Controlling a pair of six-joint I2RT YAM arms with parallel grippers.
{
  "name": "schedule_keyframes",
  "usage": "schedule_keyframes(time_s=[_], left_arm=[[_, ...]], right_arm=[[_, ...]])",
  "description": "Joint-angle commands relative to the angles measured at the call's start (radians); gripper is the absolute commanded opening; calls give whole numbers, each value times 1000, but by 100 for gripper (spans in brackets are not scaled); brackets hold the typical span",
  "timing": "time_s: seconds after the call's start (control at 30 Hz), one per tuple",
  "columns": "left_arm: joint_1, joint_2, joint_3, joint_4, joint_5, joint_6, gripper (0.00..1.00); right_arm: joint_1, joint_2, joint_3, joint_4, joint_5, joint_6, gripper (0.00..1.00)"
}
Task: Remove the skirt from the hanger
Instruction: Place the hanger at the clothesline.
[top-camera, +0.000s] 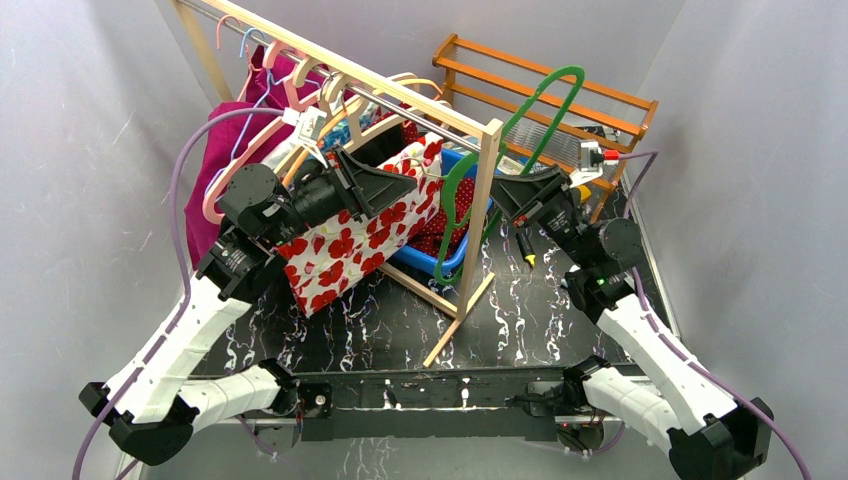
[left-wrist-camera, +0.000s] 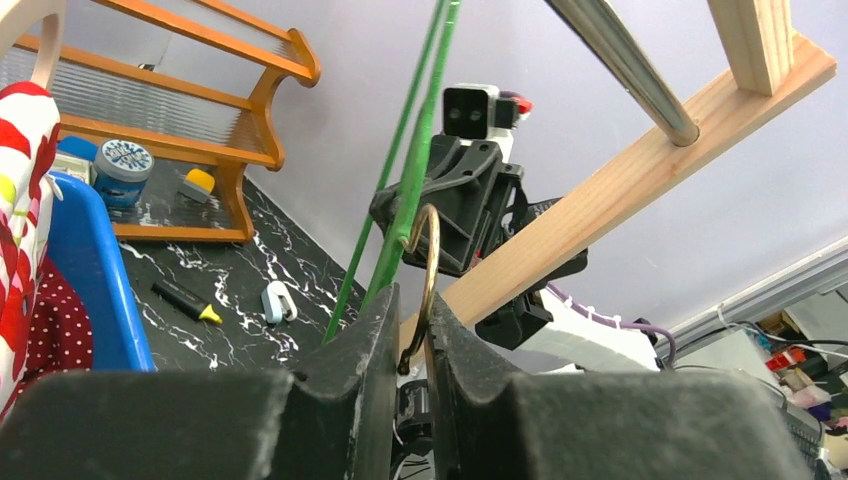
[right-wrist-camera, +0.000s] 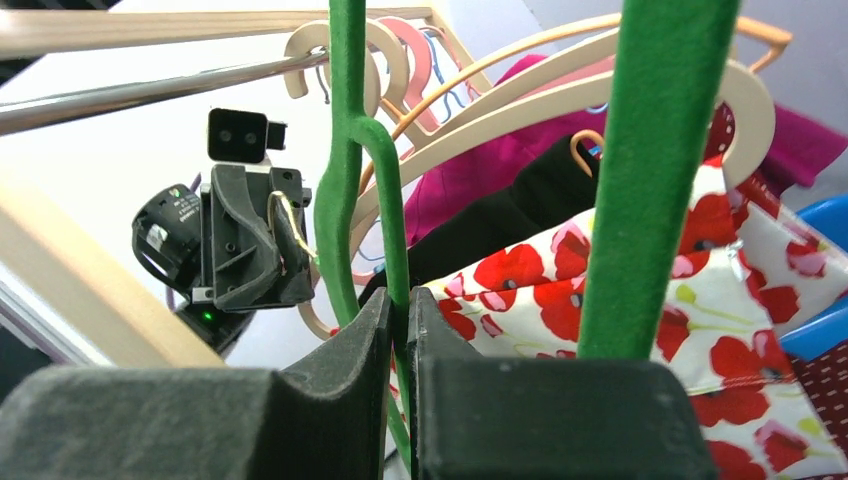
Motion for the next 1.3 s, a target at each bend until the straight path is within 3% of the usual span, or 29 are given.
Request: schedule_keyframes(time_s=[0.0,0.07,0.17,0.23,0.27,0.3,0.5,0.77,1.27], left_arm=[[-3,-20,11,47,12,30,17],[-3,-19,11,53,10,27,31],[-3,-28,8,54,9,30,61],[-3,-42,2,49,5,41,73],[-3,-48,-1,49,5,43,88],[-3,-54,-2,48,4,48,96],[-3,-65,30,52,56,94,98],[-3,-92,59,15,63,147,98],[-2,-79,64,26,62,153,98]], right_arm=[[0,8,25,94,-3,202,0],[1,14,26,103,17,226,0],[-1,23,31,122,53,261,0],[1,19,26,116,107,287,0],[1,14,19,102,147,310,0],[0,10,10,94,188,338,0],[0,15,-29,139,310,442,0],[1,20,-11,227,304,507,0],[1,-10,42,168,231,605,0]])
